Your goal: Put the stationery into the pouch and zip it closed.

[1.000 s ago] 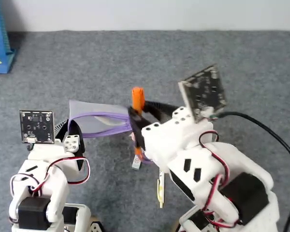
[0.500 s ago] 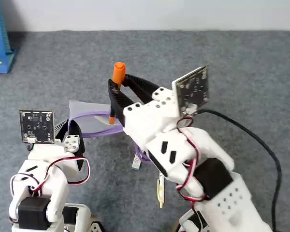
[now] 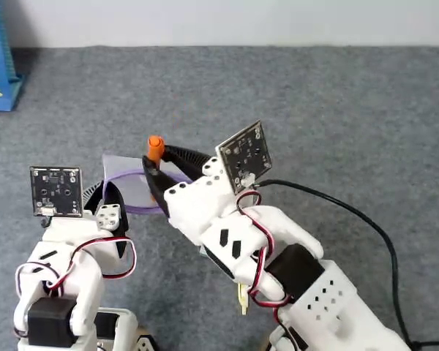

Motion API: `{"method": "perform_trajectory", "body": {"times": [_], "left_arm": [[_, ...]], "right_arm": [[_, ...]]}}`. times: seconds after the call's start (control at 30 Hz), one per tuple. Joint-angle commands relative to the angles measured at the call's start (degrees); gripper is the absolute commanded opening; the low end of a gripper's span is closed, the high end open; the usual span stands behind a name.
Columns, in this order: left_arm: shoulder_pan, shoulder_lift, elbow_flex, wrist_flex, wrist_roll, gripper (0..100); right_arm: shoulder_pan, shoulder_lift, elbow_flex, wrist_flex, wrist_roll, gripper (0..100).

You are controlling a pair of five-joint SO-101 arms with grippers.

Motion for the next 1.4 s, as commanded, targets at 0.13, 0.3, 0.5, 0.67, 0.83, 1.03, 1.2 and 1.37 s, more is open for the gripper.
{"method": "perform_trajectory", "body": {"times": [0.13, 0.3, 0.5, 0.67, 0.83, 1.03, 1.2, 1.37], "left_arm": [[-0.1, 0.0, -0.3, -0.2, 0.4, 1], [-0.1, 0.0, -0.3, -0.2, 0.4, 1], [-0.1, 0.0, -0.2, -0.1, 0.4, 1], [-0.1, -0.3, 0.4, -0.2, 0.4, 1], [-0.1, -0.3, 0.3, -0.3, 0.4, 1], [-0.1, -0.3, 0.3, -0.3, 0.4, 1], [-0.1, -0.1, 0.4, -0.4, 0.4, 1], [-0.1, 0.0, 0.4, -0.4, 0.4, 1]], "right_arm": [[-0.5, -8.1, -0.2, 10.3, -0.5, 21.2], [-0.1, -16.7, -0.3, 15.7, -0.2, 22.3], [8.5, -18.8, -0.3, 27.6, -0.5, 22.3], [20.8, -10.2, -0.2, 39.0, -0.6, 22.3], [26.9, 5.1, 0.1, 42.1, -1.7, 22.3], [27.2, 22.6, 0.0, 35.5, -6.4, 22.3], [27.2, 32.8, -0.3, 28.3, -7.6, 22.3], [25.0, 37.6, -0.3, 25.8, -7.6, 22.3]]}}
